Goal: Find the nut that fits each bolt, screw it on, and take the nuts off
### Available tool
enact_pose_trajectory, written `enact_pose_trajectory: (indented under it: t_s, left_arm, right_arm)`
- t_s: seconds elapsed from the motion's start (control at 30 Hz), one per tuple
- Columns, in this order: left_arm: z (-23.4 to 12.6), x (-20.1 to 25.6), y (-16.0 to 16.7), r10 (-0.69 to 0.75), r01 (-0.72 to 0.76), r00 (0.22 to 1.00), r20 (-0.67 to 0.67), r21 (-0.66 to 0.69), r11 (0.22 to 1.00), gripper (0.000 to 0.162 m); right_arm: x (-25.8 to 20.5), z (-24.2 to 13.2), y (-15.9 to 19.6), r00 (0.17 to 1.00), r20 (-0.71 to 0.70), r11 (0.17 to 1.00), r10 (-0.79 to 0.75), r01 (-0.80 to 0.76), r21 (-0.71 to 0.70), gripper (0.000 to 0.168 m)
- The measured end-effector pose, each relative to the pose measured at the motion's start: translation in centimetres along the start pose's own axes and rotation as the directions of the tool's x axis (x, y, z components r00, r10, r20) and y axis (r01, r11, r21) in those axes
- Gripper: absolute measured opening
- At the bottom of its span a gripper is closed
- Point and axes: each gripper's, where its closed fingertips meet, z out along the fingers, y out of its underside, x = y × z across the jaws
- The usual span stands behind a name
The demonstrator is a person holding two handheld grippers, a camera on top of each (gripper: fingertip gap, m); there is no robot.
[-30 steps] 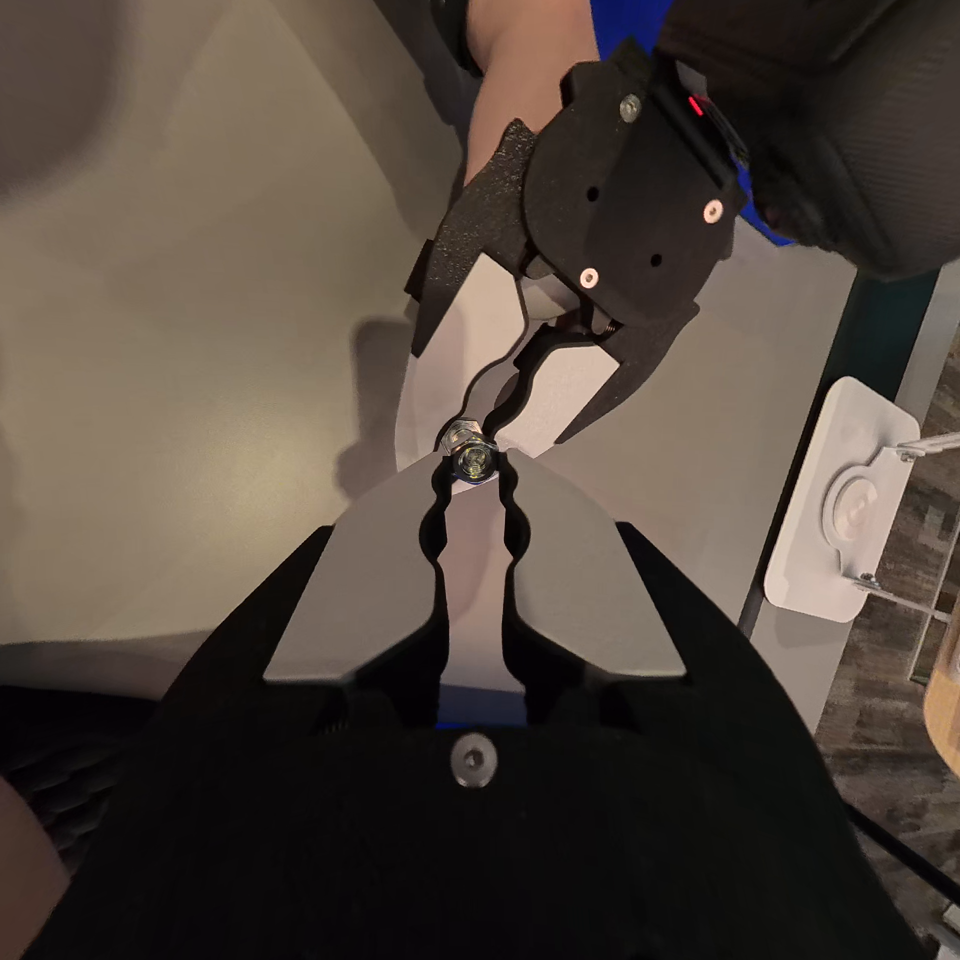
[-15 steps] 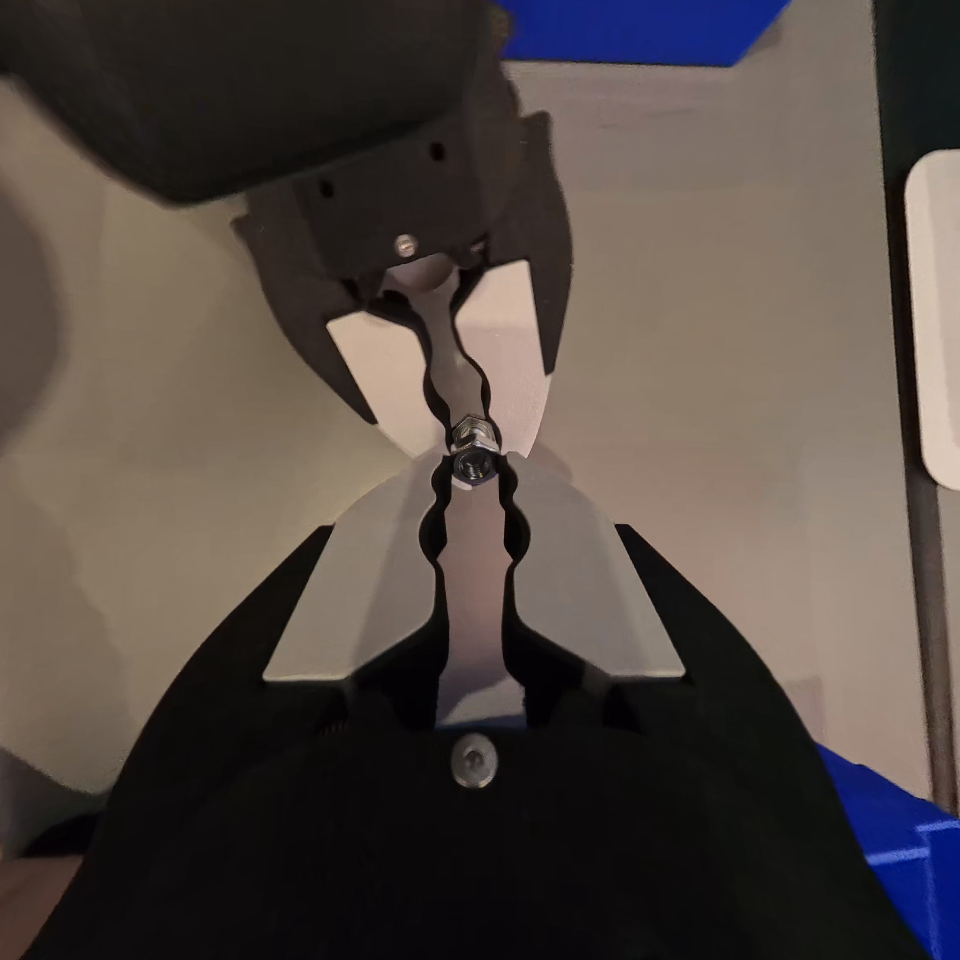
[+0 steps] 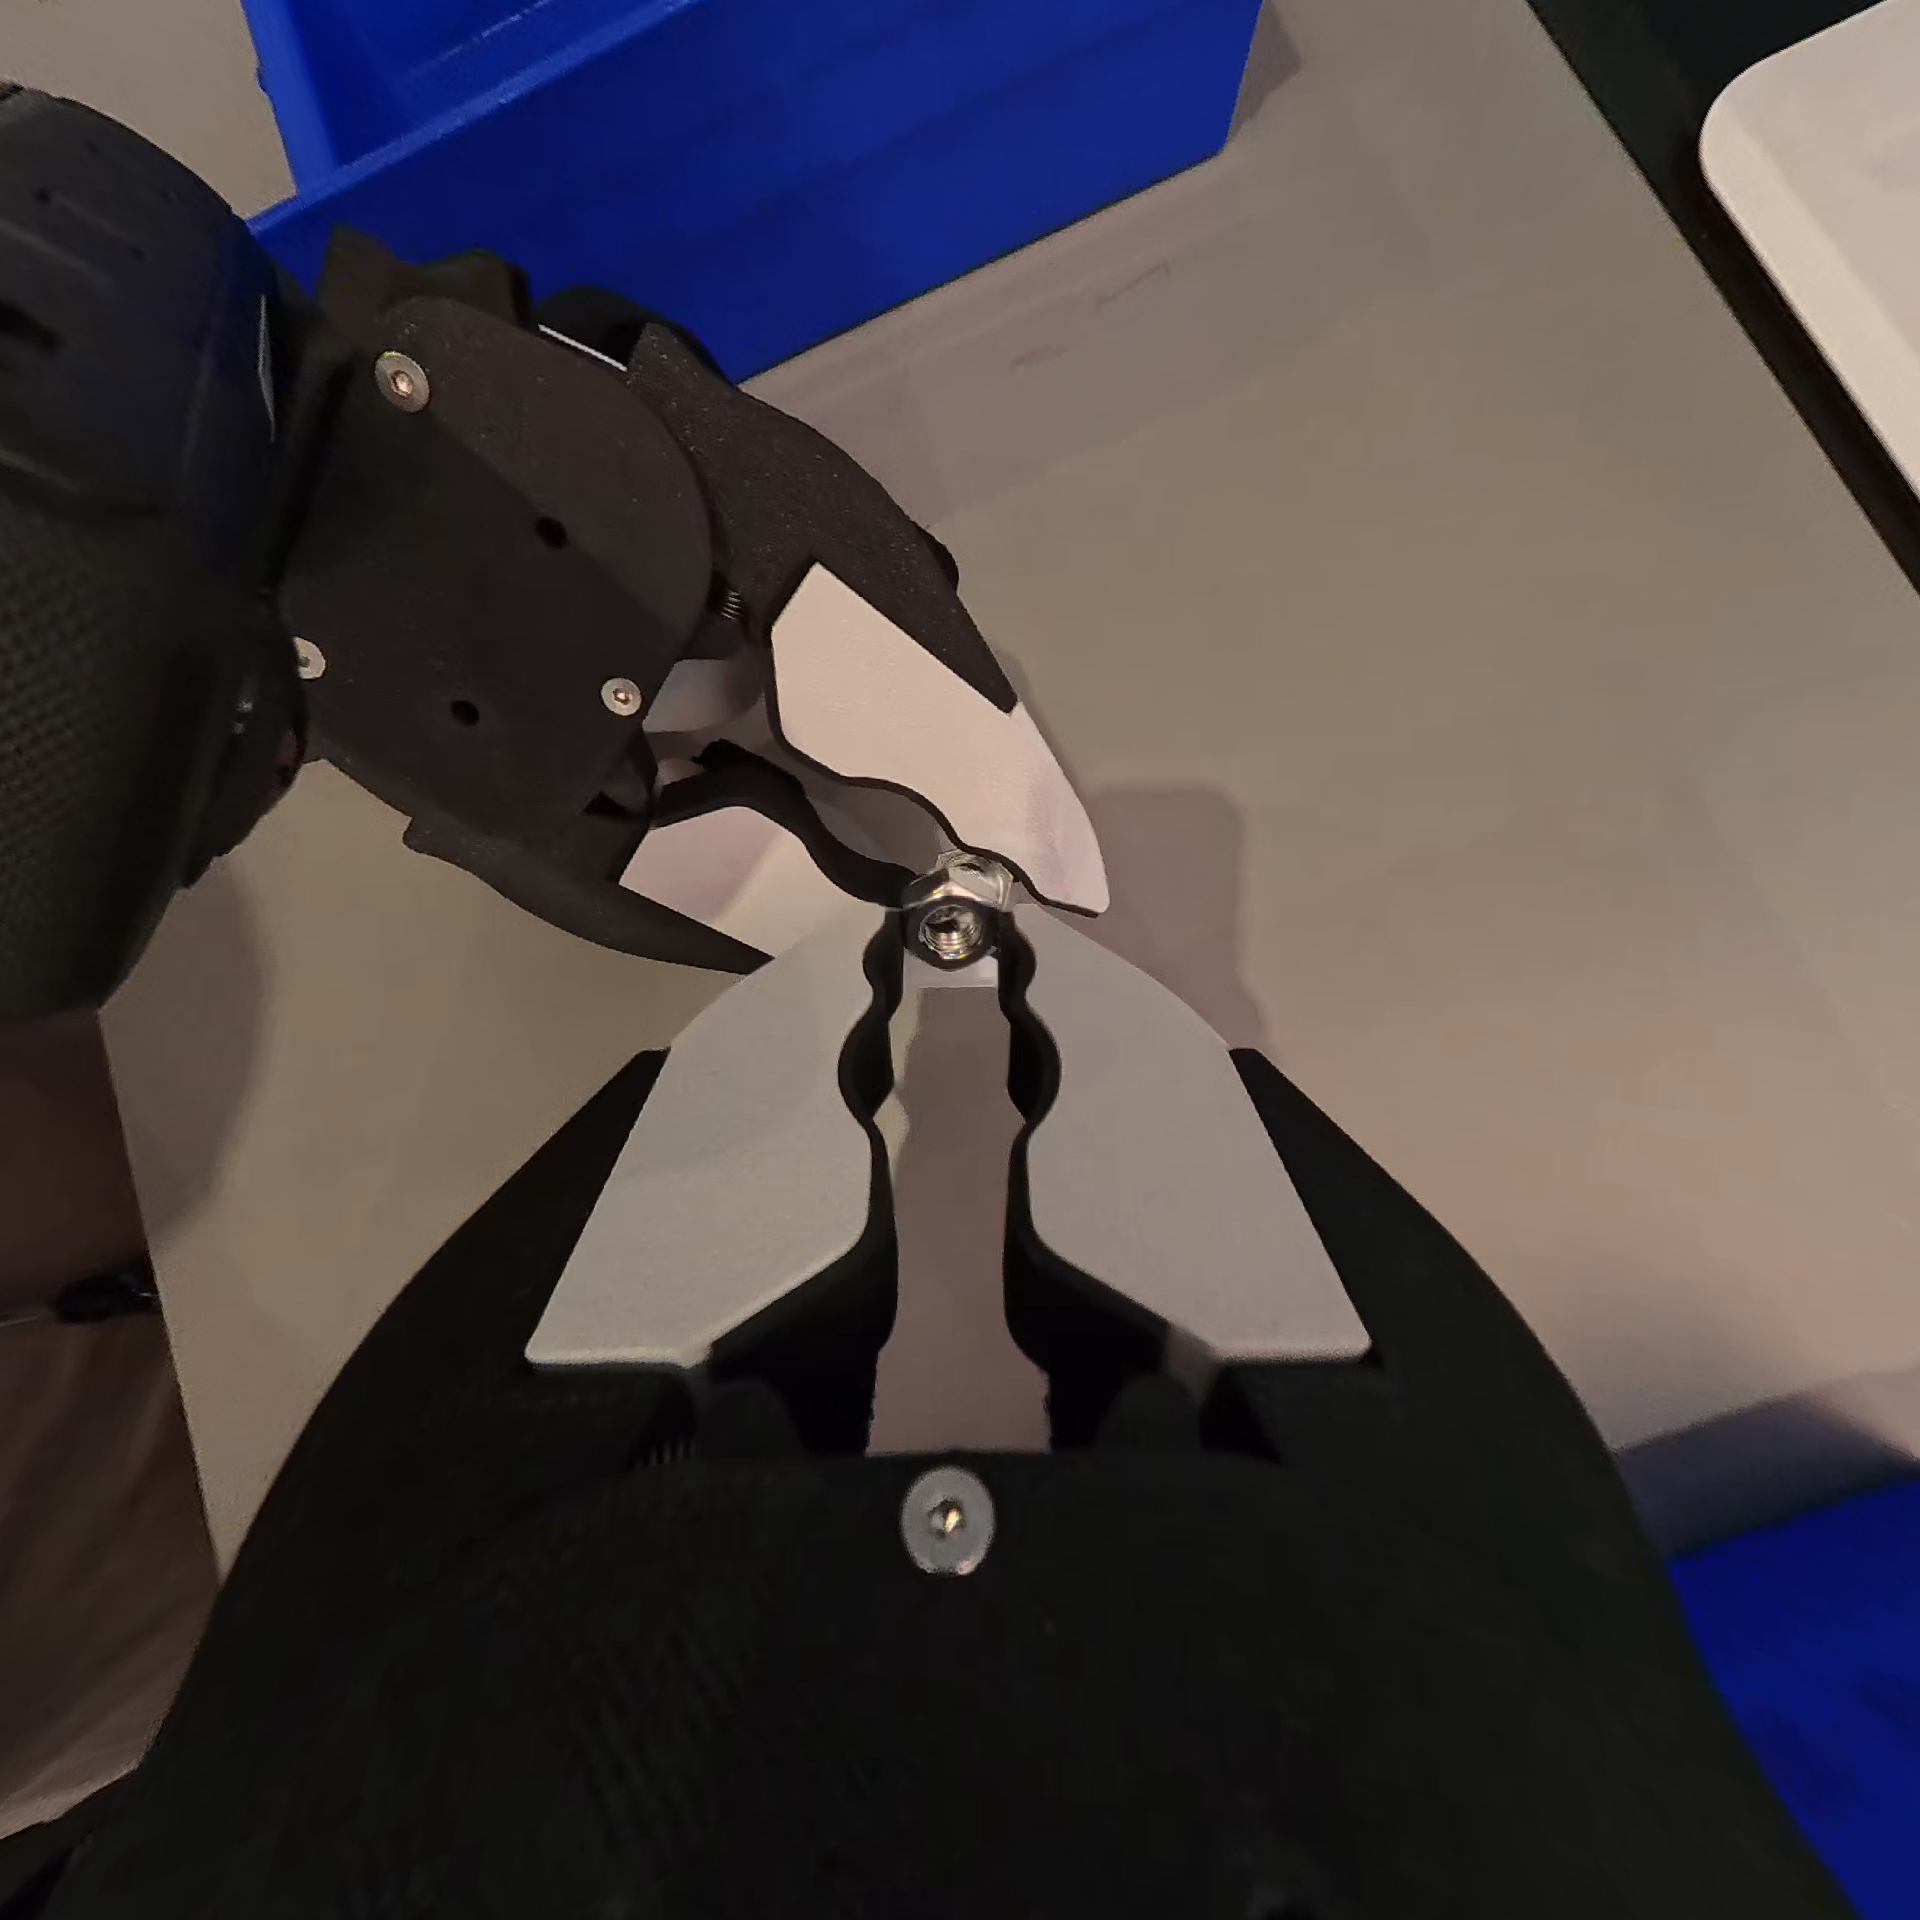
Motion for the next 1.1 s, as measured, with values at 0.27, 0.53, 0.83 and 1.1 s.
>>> enact_pose_trajectory:
  t_s: [0.27, 0.53, 0.83, 1.1]
  left_arm:
    - [0.2, 0.7, 0.2, -0.055, 0.055, 0.995, -0.086, -0.001, 0.998, 0.015]
    - [-0.2, 1.6, -0.1, -0.235, 0.252, 0.929, -0.287, 0.023, 0.967, 0.015]
    - [-2.5, -1.0, -0.2, -0.193, 0.196, 0.963, -0.187, -0.004, 0.981, 0.015]
    - [-5.6, -2.8, -1.9, -0.256, 0.261, 0.959, -0.124, 0.033, 0.965, 0.015]
  right_arm:
    - [0.2, -0.6, -0.2, 0.993, -0.049, 0.994, -0.105, 0.105, -0.007, 0.018]
    - [0.1, -1.9, 0.2, 0.947, -0.054, 0.948, -0.318, 0.318, -0.006, 0.018]
    - [2.4, 0.0, 5.5, 0.956, -0.029, 0.923, -0.293, 0.274, -0.269, 0.019]
    - [6.3, 1.2, 10.2, 0.977, -0.159, 0.866, -0.142, 0.045, -0.499, 0.019]
